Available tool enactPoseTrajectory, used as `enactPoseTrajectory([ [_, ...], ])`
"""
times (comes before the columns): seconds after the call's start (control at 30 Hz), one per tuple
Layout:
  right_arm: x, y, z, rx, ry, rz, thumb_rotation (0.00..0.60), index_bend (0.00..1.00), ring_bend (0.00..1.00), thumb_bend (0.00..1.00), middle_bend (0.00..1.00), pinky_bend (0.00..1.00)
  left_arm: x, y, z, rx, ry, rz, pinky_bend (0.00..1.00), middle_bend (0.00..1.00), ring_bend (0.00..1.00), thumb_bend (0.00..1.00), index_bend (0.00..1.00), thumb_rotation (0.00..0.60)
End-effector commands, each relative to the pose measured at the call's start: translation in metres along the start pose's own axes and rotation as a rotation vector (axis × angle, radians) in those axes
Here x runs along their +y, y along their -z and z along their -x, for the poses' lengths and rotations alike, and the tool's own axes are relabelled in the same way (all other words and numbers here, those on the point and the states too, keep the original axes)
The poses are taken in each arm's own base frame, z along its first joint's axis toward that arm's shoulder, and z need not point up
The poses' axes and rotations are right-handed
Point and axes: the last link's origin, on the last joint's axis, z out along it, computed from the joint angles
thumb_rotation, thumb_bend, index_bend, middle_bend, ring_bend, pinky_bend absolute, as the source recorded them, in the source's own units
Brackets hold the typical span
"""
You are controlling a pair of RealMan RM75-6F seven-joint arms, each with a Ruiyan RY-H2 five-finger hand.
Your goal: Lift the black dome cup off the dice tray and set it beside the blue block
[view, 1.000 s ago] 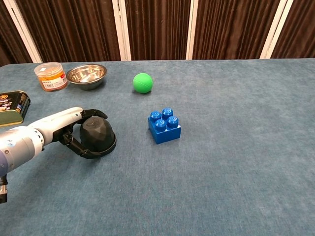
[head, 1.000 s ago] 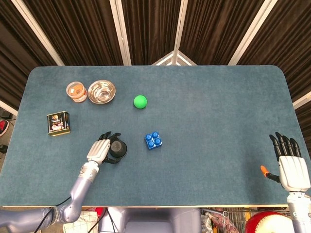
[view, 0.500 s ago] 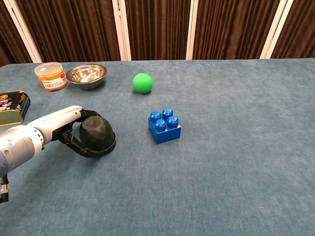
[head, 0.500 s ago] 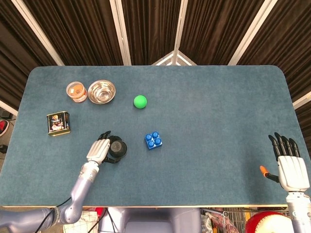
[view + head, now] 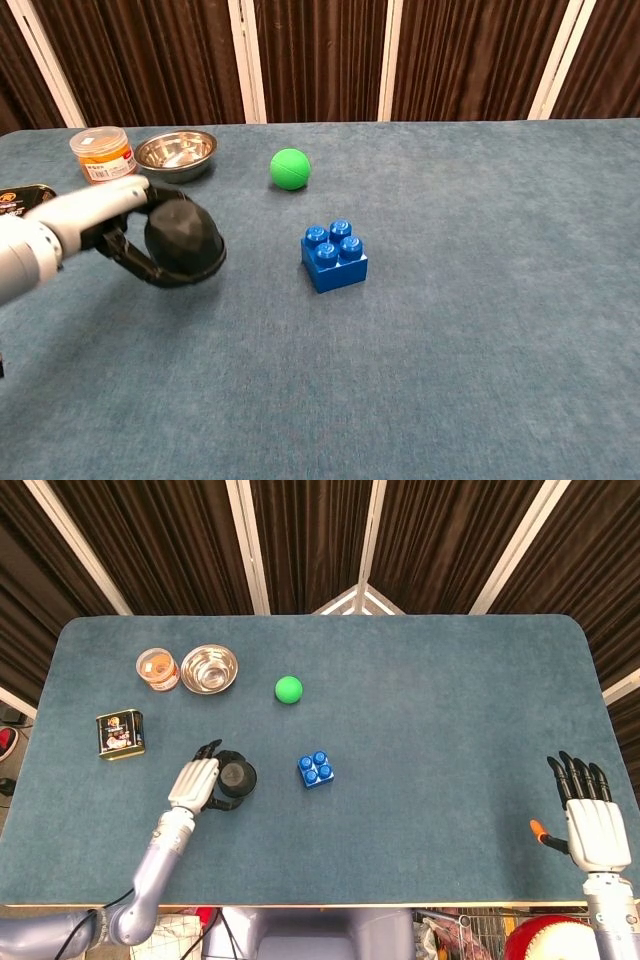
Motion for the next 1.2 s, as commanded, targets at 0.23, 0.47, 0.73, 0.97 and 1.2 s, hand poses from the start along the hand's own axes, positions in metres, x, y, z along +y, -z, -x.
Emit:
enactPoseTrajectory([
  [0.23, 0.003, 0.005, -0.003, 0.008, -0.018, -0.007, 0.6, 0.0, 0.01, 0.24, 0.0, 0.0, 0.026, 0.034, -0.066, 0.184, -0.276, 0.125, 0.0, 0.35, 0.0, 0.42, 0.37, 0.6],
  [0.47, 0.002, 0.007, -0.005, 0.01, -0.028, -0.013, 0.6, 0.0, 0.01, 0.24, 0.0, 0.0, 0.024, 0.048, -0.086, 0.321, -0.735, 0.15, 0.0, 0.36, 0.0, 0.42, 0.37, 0.6],
  [0.73, 0.0, 0.006, -0.003, 0.003, -0.026, -0.015, 0.6, 0.0, 0.01, 0.23, 0.0, 0.0, 0.02, 0.06, -0.085, 0.368, -1.016, 0.092, 0.0, 0.38, 0.0, 0.42, 0.38, 0.6],
  [0.97, 0.0, 0.006, -0.001, 0.002, -0.023, -0.016, 0.6, 0.0, 0.01, 0.23, 0.0, 0.0, 0.038, 0.064, -0.075, 0.091, -0.205, 0.084, 0.0, 0.38, 0.0, 0.42, 0.42, 0.6],
  [1.2, -0.001, 0.006, 0.0, -0.002, -0.021, -0.018, 0.6, 0.0, 0.01, 0.23, 0.0, 0.0, 0.056, 0.069, -0.08, -0.272, 0.555, 0.074, 0.0, 0.38, 0.0, 0.42, 0.42, 0.6],
])
